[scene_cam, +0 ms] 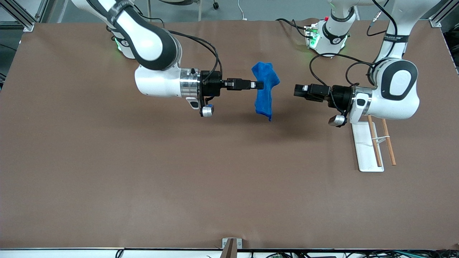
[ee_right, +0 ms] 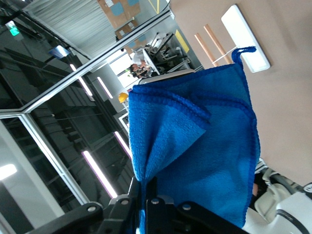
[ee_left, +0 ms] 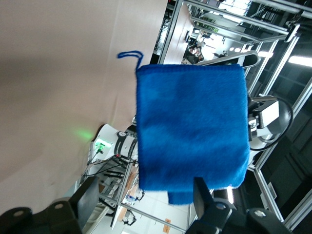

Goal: Right arm passes towel to left arm to hang

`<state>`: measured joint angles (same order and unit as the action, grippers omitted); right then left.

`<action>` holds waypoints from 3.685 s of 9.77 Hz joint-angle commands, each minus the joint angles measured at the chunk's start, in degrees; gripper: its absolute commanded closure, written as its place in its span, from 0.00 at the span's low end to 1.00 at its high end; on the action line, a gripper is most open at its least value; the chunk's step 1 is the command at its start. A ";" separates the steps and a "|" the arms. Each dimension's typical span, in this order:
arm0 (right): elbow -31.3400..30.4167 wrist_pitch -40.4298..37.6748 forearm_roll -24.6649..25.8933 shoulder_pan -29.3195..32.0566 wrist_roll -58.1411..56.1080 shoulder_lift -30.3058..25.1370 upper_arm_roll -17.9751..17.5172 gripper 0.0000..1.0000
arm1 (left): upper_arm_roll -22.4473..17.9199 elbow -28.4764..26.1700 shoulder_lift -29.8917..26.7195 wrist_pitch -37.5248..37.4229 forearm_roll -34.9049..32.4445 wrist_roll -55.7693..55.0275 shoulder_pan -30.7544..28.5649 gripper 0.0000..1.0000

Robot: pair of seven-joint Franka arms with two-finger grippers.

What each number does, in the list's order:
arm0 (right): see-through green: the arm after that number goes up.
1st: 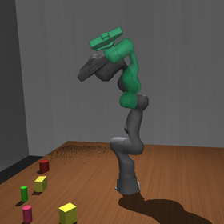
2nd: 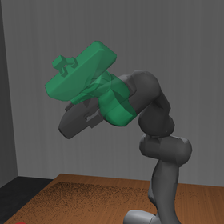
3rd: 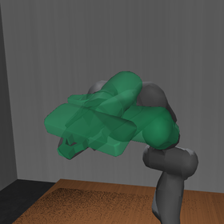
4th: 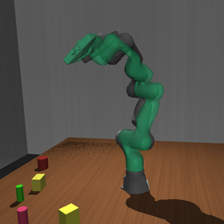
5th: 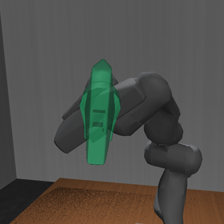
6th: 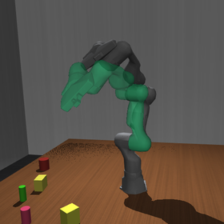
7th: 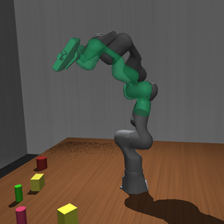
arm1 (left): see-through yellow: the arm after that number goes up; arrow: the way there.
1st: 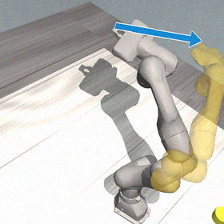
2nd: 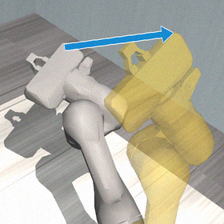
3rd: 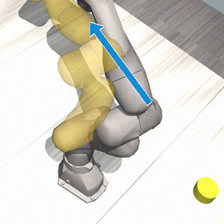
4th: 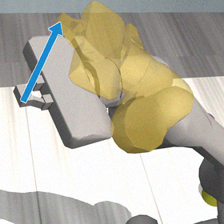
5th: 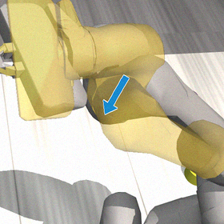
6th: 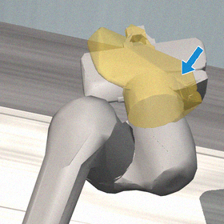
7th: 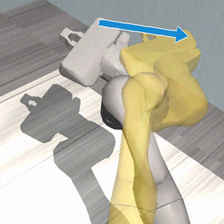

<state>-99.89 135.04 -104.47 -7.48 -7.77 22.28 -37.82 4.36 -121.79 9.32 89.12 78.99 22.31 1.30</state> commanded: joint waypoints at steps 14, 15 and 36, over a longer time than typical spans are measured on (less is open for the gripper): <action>3.03 -0.13 -7.94 -0.96 -8.76 3.47 -1.73 1.00 | 7.24 -2.22 -1.76 15.73 10.49 3.00 -2.09 1.00; 3.03 -0.13 -7.94 -0.79 -8.23 3.39 -1.73 1.00 | 7.24 -1.52 -1.67 15.73 7.78 2.65 -2.18 1.00; -1.63 -21.92 101.57 10.29 5.75 -12.15 37.88 0.00 | -30.64 26.34 10.71 6.24 -48.67 3.00 -2.62 0.96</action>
<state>-99.84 114.19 -5.27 3.07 -3.63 14.91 -2.43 -25.32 -96.60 16.20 95.36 31.61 24.18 -1.80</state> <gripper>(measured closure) 0.000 0.960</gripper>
